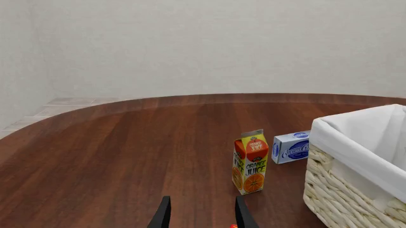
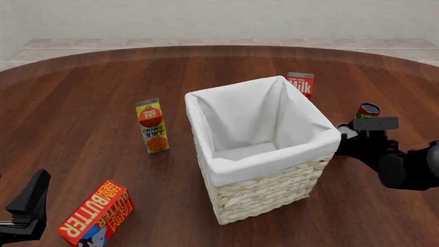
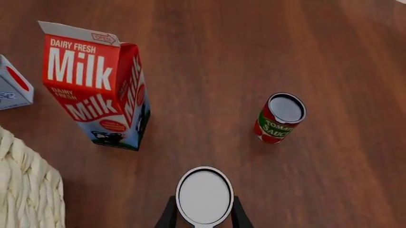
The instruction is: Pick up the alphabet soup and the tomato sauce, and put them in the basket.
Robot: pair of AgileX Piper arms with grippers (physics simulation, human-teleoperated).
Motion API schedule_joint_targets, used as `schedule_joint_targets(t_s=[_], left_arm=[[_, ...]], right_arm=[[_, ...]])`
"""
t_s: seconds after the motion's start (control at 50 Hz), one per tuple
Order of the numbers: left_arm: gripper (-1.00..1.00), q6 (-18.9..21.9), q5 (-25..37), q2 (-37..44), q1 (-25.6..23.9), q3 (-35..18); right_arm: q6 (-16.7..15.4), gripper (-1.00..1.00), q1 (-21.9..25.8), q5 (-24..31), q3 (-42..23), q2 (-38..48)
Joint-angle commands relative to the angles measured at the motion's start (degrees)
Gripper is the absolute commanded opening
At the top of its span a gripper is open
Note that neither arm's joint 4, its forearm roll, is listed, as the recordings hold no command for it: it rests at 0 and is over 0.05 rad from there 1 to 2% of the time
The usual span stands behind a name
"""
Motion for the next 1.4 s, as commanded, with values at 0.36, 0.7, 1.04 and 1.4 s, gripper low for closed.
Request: schedule_joint_targets(t_s=[0.36, 0.7, 1.04, 1.4], left_arm=[[1.0, 0.01, 0.0, 0.01, 0.01, 0.0], [1.0, 0.0, -0.01, 0.01, -0.01, 0.0], [1.0, 0.01, 0.0, 0.0, 0.0, 0.0], [1.0, -0.02, 0.0, 0.0, 0.01, 0.0]], right_arm=[[0.14, -1.0, 0.34, 7.0, -0.64, -11.15], [-0.19, -1.0, 1.72, 11.87, -1.46, -16.96], [-1.01, -1.0, 3.42, 18.87, -3.84, -24.18], [-2.81, -1.0, 7.55, 27.47, -9.36, -30.07]])
